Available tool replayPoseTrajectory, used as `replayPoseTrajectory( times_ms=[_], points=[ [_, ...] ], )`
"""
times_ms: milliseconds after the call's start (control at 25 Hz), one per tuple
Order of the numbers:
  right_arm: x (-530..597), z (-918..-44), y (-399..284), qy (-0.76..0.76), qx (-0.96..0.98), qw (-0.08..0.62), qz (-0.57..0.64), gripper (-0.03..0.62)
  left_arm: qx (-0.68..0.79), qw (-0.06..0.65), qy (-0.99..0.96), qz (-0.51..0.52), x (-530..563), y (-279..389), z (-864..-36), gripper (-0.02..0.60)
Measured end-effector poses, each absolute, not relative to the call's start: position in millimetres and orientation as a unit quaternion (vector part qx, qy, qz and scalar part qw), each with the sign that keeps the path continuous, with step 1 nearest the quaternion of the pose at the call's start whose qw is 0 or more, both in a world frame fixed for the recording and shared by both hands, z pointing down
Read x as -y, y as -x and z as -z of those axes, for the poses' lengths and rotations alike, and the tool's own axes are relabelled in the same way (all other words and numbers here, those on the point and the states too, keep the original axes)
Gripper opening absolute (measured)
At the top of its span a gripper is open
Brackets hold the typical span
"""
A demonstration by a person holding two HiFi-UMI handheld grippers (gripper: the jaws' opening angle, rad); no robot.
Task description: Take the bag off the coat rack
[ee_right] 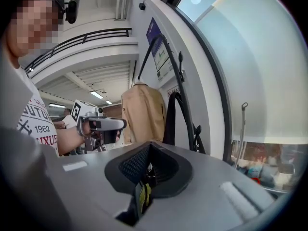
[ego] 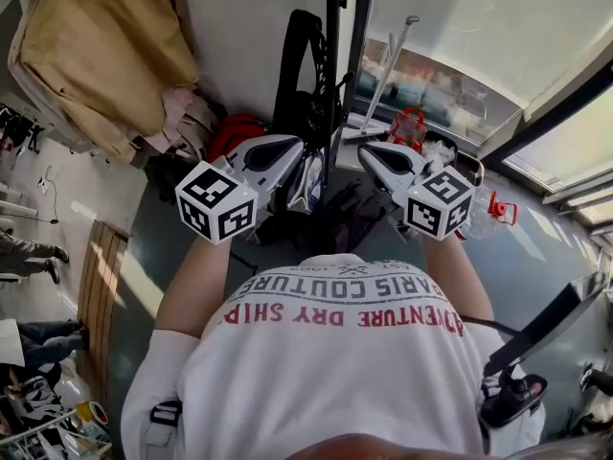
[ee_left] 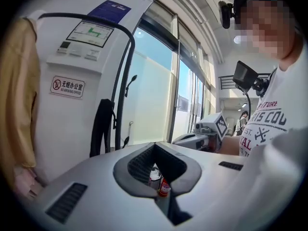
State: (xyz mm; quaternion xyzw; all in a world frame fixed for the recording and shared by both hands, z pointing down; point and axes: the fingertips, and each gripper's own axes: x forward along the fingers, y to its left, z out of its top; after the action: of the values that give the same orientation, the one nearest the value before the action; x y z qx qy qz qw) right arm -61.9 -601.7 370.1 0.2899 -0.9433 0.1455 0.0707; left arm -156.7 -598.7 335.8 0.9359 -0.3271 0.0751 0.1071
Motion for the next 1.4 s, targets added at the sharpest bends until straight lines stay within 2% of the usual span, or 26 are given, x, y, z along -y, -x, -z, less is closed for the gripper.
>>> replayPoseTrajectory(
  times_ms=[160,520,800,1080,1120,1160,1280,1320,1360,1400],
  points=[
    [615.5,-380.1,55.1,-0.309,0.935,0.070,-0.160,0.000,0.348,0.079,-0.934,-0.035,638.0,175.1,-307.6,0.013],
    [629.1,-369.7,31.0,-0.356,0.920,0.062,-0.149,0.000,0.391,0.023,-0.920,-0.035,725.4,182.7,-266.8,0.215],
    [640.5,-370.9,17.2,-0.378,0.911,0.058,-0.155,0.000,0.428,0.028,-0.897,-0.109,801.4,177.9,-299.5,0.313],
    [642.5,-378.7,8.8,-0.398,0.901,0.061,-0.162,0.000,0.426,0.037,-0.891,-0.149,824.9,165.9,-335.8,0.310],
    [643.4,-379.1,6.5,-0.400,0.900,0.061,-0.162,0.000,0.430,0.038,-0.890,-0.148,827.0,167.5,-338.0,0.287],
    [644.5,-379.7,3.9,-0.402,0.899,0.062,-0.163,0.000,0.435,0.037,-0.888,-0.142,828.9,169.4,-338.4,0.239],
    [646.6,-383.4,-3.1,-0.408,0.895,0.062,-0.169,0.000,0.436,0.034,-0.890,-0.133,831.0,167.3,-337.9,0.167],
    [646.8,-384.8,-4.3,-0.410,0.894,0.062,-0.171,0.000,0.434,0.030,-0.890,-0.135,830.5,164.9,-337.8,0.125],
    [647.1,-385.9,-4.9,-0.410,0.893,0.061,-0.172,0.000,0.433,0.025,-0.891,-0.136,830.1,163.1,-337.4,0.056],
    [647.4,-386.9,-5.4,-0.411,0.893,0.061,-0.173,0.000,0.433,0.022,-0.891,-0.135,829.9,162.1,-336.9,0.029]
  ],
)
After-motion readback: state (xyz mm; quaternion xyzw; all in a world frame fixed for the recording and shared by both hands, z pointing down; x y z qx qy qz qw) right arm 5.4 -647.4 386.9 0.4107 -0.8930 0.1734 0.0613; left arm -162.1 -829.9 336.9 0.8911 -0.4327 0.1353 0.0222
